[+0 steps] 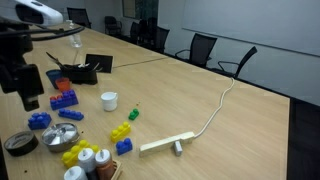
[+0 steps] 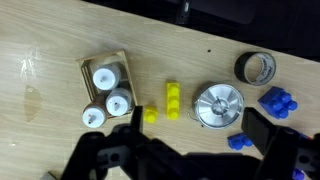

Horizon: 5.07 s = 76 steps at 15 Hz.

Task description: Move the silver pot closer to the white cup

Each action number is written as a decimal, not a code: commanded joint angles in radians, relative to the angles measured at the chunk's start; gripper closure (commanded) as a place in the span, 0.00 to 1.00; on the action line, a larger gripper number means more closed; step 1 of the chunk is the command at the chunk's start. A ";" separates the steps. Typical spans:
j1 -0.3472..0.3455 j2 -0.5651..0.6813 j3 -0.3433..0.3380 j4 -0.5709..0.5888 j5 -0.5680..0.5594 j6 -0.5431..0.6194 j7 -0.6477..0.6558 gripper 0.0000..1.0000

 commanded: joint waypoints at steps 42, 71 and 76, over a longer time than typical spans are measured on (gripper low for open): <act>0.225 0.613 0.333 0.121 0.103 0.513 -0.119 0.00; 0.252 1.002 0.269 0.371 -0.039 0.614 0.060 0.00; 0.244 0.989 0.253 0.357 -0.061 0.618 0.082 0.00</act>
